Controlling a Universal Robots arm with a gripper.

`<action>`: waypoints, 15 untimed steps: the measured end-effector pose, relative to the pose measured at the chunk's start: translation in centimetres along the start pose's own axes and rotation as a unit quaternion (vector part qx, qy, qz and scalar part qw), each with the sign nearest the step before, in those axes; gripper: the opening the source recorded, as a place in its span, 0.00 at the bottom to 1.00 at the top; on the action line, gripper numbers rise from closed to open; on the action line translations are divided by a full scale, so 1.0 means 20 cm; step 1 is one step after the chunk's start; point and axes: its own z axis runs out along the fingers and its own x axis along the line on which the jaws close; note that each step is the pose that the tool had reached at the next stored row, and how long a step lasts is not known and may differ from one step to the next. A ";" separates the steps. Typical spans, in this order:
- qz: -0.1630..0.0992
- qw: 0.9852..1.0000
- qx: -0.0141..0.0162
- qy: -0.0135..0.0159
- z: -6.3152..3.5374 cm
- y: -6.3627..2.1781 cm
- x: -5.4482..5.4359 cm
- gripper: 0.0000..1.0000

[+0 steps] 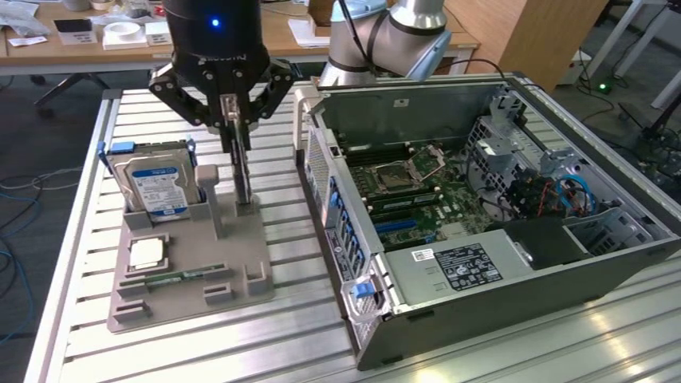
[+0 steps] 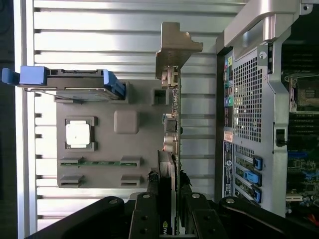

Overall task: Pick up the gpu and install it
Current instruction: 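Pick up the gpu and move the gpu toward the slot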

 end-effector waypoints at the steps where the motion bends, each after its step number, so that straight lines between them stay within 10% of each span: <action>1: 0.000 1.000 0.000 0.000 -0.010 0.001 0.00 0.26; 15: 0.000 1.000 0.000 0.000 -0.135 0.006 0.00 0.26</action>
